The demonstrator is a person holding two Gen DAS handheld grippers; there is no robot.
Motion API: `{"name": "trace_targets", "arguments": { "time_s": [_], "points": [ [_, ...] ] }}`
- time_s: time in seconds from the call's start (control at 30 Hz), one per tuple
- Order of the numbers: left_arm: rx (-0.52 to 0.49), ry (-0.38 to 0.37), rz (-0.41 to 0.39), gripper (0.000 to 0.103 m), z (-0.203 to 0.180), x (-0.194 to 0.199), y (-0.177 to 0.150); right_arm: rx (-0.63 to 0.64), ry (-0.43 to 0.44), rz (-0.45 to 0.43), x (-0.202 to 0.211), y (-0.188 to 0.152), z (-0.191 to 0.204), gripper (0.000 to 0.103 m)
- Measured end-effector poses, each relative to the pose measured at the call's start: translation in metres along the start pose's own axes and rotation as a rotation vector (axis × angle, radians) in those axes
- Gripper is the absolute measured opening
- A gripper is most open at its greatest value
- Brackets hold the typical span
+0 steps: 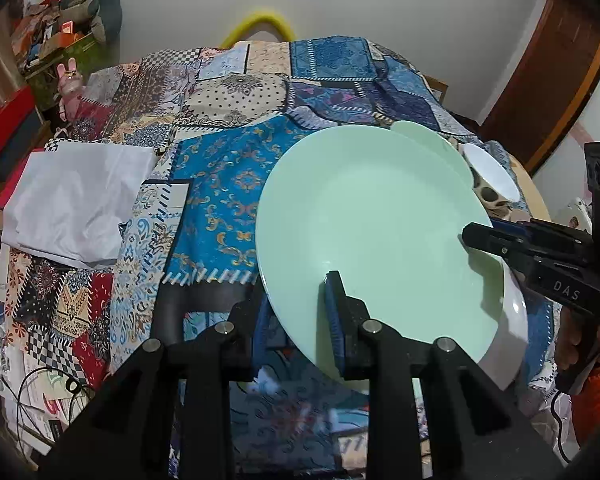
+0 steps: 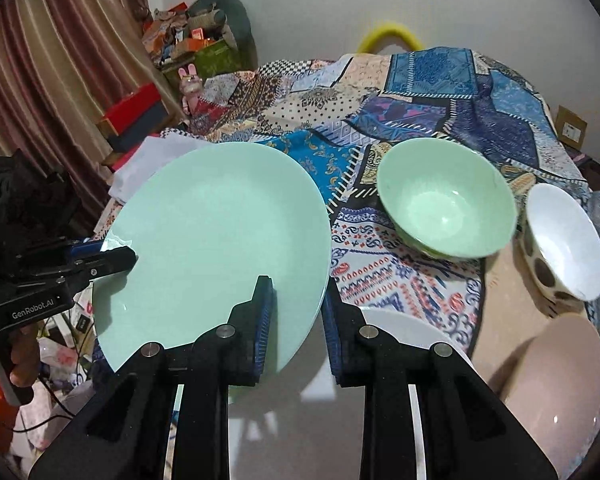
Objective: Organize plates and bowls
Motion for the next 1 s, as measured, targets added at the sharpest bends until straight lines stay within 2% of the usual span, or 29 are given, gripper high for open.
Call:
{"name": "trace_targets", "arguments": {
  "time_s": [0.5,1.0],
  "points": [
    [-0.031,-0.042,0.010,0.027,-0.052,0.020,-0.017,-0.039,-0.033,-0.041,0.049,-0.021,-0.022,0.022],
    [-0.055,-0.070,0.069,0.027,-0.090,0.007,-0.045,-0.108,-0.069,-0.025,0.067,-0.055,-0.049,0.022]
  ]
}}
Point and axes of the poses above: each gripper's, at about its wrist camera, not at the fingertips, and x roughly against the way its jaws point, z to its left, y to its top, the point moved 10 cm from there along -x, roughly the way its jaws point, and after that the axes turned 12 degrees about -z, right-handed, at the moved point
